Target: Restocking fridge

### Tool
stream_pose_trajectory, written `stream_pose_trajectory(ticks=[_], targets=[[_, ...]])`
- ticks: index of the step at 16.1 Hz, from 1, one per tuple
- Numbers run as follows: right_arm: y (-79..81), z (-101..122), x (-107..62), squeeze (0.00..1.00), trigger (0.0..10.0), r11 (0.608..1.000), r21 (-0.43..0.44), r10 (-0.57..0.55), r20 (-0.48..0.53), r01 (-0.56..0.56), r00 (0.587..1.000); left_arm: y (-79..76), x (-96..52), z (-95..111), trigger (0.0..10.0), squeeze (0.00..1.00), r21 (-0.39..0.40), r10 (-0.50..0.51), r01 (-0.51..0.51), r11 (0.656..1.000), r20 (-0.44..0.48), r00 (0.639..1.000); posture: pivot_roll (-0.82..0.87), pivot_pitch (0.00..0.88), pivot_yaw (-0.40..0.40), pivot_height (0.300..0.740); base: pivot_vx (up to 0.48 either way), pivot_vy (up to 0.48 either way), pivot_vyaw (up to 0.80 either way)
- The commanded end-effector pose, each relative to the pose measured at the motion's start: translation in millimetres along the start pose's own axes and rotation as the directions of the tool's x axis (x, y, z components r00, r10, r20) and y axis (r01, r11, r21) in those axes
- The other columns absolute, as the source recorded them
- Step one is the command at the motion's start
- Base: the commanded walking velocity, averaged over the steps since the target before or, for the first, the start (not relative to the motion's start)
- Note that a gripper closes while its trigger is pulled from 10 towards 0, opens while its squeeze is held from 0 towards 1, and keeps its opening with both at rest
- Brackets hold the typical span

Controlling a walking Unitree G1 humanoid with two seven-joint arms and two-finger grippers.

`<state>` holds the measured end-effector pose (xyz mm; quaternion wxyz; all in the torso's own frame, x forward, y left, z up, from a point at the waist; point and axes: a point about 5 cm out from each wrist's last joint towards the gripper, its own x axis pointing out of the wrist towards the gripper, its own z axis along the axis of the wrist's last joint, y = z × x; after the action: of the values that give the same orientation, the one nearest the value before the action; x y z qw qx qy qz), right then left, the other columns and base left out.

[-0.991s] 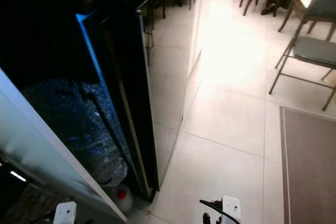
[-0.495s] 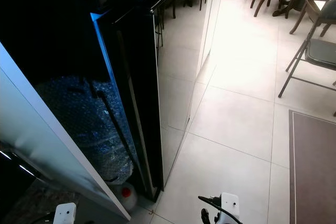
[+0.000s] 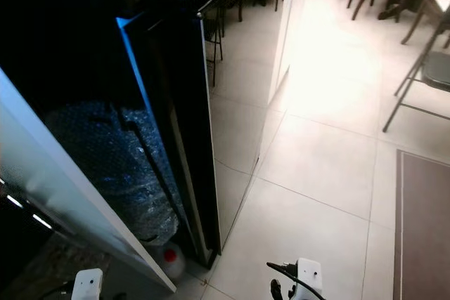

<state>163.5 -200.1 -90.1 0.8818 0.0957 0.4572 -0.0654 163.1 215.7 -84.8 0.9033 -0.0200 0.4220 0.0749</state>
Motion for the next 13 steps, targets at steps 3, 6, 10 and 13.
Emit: stream_pose_trajectory(ticks=[3,6,10,13], targets=[[1.8,-3.6,-0.2,0.0,10.0,1.0,-0.003,0.004,-0.017,-0.004,1.0,0.2,-0.1,-0.5,10.0,0.0,0.006,-0.004,0.004,1.0,-0.004,1.0,-0.06,0.029,0.037,0.74,0.0,-0.334,0.0],[1.6,-4.0,-0.3,0.0,10.0,1.0,-0.001,0.002,-0.017,-0.002,1.0,-0.1,-0.3,-0.8,10.0,0.0,0.004,-0.004,0.004,1.0,-0.003,1.0,-0.06,0.028,0.037,0.74,0.0,-0.346,0.0],[2.3,-3.2,0.0,0.0,10.0,1.0,-0.003,0.003,-0.014,-0.003,1.0,-1.2,0.0,0.2,10.0,0.0,0.001,-0.006,0.006,1.0,0.003,1.0,-0.06,0.026,0.036,0.74,0.0,-0.351,0.0],[2.5,-2.4,0.1,0.0,10.0,1.0,-0.004,0.003,-0.012,-0.003,1.0,-2.1,0.1,0.3,10.0,0.0,-0.001,-0.007,0.007,1.0,0.003,1.0,-0.06,0.025,0.036,0.74,0.0,-0.349,0.0]])
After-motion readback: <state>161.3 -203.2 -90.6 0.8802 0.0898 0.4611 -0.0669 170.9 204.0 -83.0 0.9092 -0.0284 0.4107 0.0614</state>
